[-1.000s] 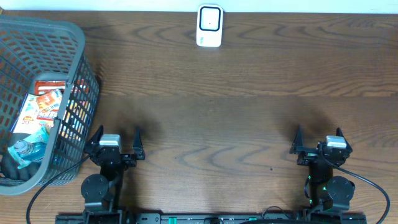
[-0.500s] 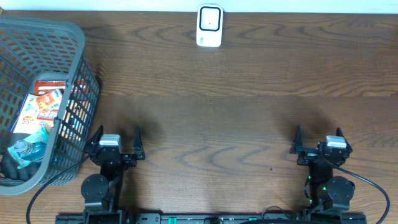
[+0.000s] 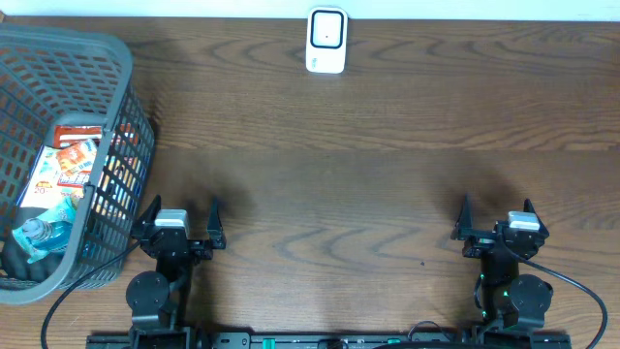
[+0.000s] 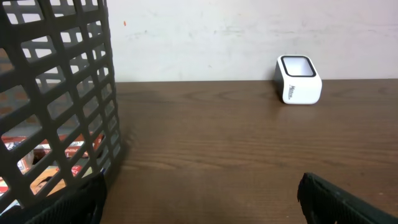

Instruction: Scan the item barcode

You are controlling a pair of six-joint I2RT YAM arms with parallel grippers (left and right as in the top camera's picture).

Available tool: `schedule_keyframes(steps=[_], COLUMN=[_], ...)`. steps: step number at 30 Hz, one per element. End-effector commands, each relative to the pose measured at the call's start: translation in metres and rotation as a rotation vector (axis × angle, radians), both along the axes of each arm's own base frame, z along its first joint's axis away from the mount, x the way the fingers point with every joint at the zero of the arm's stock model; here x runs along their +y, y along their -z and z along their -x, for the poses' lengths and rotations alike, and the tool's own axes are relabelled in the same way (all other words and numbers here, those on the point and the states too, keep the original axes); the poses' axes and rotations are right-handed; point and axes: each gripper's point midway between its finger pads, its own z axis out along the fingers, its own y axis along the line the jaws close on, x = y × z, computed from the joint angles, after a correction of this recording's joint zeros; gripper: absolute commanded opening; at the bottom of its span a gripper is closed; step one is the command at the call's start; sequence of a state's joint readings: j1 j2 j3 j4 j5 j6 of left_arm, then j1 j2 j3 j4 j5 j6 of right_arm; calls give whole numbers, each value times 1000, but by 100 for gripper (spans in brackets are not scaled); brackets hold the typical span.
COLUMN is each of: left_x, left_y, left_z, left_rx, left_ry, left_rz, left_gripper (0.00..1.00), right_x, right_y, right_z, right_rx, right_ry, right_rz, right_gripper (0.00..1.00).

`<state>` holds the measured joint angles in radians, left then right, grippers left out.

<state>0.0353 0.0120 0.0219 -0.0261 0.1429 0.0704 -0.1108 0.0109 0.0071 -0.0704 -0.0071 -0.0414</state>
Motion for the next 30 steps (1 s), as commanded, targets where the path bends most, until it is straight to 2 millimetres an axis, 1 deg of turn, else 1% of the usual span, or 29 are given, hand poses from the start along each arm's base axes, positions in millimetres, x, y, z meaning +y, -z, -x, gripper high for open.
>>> schedule_keyframes(steps=[1, 6, 9, 15, 21, 26, 30], left_x=[-1, -4, -6, -7, -16, -26, -43], left_y=[15, 9, -2, -26, -49, -62, -77], left_z=[1, 0, -1, 2, 2, -7, -20], left_rx=[43, 19, -25, -66, -69, -2, 69], left_ry=[1, 23, 35, 33, 84, 146, 248], left_rz=[13, 15, 19, 89, 93, 104, 124], left_gripper=[98, 98, 98, 98, 98, 98, 98], right_x=[-1, -1, -1, -1, -1, -1, -1], right_y=[1, 1, 1, 1, 1, 1, 1], right_z=[0, 0, 0, 0, 0, 0, 0], right_rx=[2, 3, 3, 2, 3, 3, 3], right_ry=[5, 5, 5, 5, 5, 5, 5], right_rz=[12, 12, 12, 12, 12, 12, 12], right_gripper=[99, 99, 99, 99, 99, 99, 99])
